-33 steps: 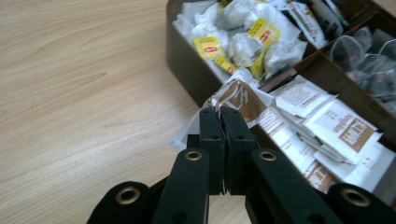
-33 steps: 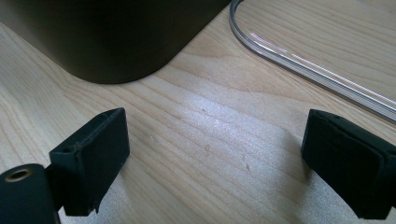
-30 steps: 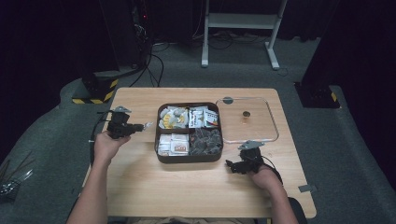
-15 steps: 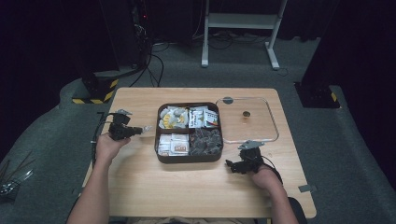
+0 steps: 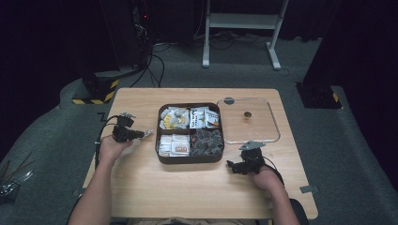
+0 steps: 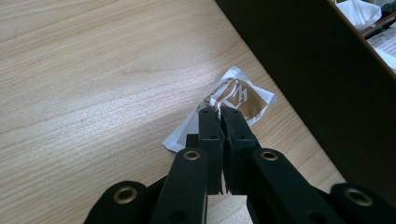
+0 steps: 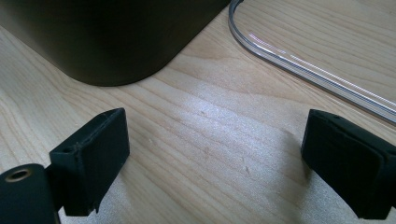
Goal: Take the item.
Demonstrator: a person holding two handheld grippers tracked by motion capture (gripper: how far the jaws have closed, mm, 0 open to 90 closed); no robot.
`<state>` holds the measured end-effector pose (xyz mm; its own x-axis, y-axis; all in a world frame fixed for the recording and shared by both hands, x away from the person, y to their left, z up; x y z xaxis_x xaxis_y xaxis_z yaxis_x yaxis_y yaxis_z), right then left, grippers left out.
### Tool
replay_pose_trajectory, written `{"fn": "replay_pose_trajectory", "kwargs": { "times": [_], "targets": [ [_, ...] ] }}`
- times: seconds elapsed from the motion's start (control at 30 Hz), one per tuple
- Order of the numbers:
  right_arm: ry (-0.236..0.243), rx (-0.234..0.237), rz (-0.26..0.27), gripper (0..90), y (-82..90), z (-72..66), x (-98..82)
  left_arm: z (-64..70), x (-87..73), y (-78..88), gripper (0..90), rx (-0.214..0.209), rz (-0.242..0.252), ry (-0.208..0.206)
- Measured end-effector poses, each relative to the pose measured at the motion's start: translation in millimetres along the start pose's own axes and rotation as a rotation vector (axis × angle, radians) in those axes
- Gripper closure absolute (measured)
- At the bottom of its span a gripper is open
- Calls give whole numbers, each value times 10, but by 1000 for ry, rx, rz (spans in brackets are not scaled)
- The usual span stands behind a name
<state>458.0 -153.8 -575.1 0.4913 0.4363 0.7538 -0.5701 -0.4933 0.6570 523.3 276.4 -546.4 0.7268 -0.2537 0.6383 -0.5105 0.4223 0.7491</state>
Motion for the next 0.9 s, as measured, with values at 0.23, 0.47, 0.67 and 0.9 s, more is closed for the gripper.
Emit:
{"fn": "replay_pose_trajectory", "kwargs": {
  "times": [0.23,0.47,0.67,0.9],
  "targets": [
    [-1,1,1,78,1,2,0,31,3,1,782,-12,9,-13],
    [-2,2,1,79,2,1,-1,19,22,115,634,3,66,0],
    [0,2,-1,78,3,0,-2,20,13,199,563,-1,95,-2],
    [1,1,-1,77,2,0,-1,18,-39,285,499,-10,132,-5]
  ]
}}
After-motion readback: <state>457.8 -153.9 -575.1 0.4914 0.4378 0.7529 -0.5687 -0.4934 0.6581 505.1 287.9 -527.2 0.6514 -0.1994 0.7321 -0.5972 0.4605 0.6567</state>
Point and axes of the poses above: each handheld gripper's, and its own axes: y roughly backward along the jaws, x roughly out of its top, z roughly to its right, the point moved 7 cm from there along -y, roughly forward along the jaws, and after that the axes turned 5 degrees about z, right-handed, at the moved point
